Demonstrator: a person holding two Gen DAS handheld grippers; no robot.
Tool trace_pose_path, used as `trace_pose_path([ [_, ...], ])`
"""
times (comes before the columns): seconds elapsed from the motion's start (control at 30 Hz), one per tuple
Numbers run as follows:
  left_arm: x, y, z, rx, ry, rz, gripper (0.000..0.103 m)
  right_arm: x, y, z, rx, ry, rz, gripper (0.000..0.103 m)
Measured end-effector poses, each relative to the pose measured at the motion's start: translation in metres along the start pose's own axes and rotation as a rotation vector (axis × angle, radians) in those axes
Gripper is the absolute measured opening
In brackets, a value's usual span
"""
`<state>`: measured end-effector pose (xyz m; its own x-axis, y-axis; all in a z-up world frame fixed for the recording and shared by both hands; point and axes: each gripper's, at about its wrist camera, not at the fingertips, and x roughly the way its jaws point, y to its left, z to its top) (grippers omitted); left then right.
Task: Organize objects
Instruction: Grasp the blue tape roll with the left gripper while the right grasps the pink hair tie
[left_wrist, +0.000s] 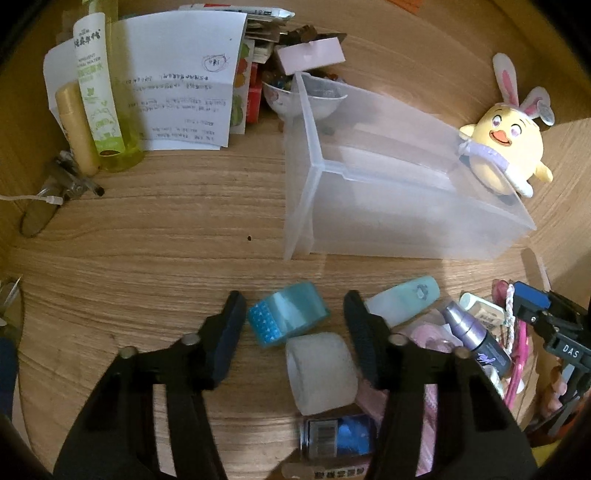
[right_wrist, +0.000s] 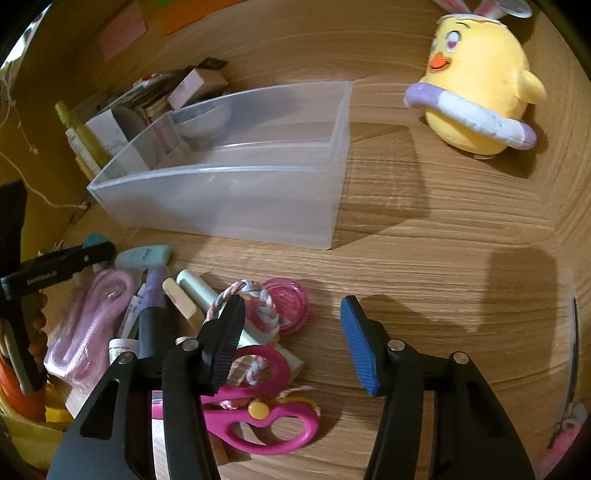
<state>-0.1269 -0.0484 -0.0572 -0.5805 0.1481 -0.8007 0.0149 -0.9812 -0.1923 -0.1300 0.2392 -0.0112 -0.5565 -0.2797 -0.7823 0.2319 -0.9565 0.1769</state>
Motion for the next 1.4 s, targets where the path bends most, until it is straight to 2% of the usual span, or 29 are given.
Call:
trace_pose_path([
  [0.07,-0.001,0.001,0.000,-0.003,-0.005,-0.005,0.042,0.001,0.003,0.001,-0.013,0.002,0.004,0.050],
  [0.23,-0.012,-0.003,-0.002,0.018,-0.049,0.020,0.042,-0.015,0.010,0.002,-0.057,-0.036,0.018,0.050],
  [0.37,-0.023,-0.012,-0.004,0.047,-0.087,0.021,0.042,-0.028,0.009,0.008,-0.060,-0.085,-0.015,0.050],
  [0.57,-0.034,-0.018,-0.005,0.066,-0.113,0.022,0.042,-0.013,0.016,0.005,-0.136,-0.019,-0.054,0.050],
  [0.7,-0.037,-0.019,-0.006,0.059,-0.125,0.013,0.042,-0.009,0.032,-0.001,-0.207,-0.032,-0.088,0.048],
  [0.77,-0.038,-0.019,-0.006,0.053,-0.129,0.007,0.042,-0.005,0.040,0.000,-0.240,-0.039,-0.103,0.044],
  [0.83,-0.041,-0.018,-0.009,0.050,-0.134,0.005,0.042,0.003,0.048,0.003,-0.272,-0.026,-0.107,0.029],
  [1.0,-0.051,-0.013,-0.008,0.037,-0.160,-0.002,0.042,0.015,0.050,0.009,-0.297,-0.003,-0.115,0.011],
  [1.17,-0.068,-0.015,0.000,0.038,-0.212,-0.017,0.042,0.009,0.049,0.009,-0.279,-0.034,-0.116,0.008],
  [1.4,-0.087,-0.031,0.013,0.069,-0.276,-0.037,0.042,-0.024,0.044,0.014,-0.211,-0.141,-0.113,0.007],
])
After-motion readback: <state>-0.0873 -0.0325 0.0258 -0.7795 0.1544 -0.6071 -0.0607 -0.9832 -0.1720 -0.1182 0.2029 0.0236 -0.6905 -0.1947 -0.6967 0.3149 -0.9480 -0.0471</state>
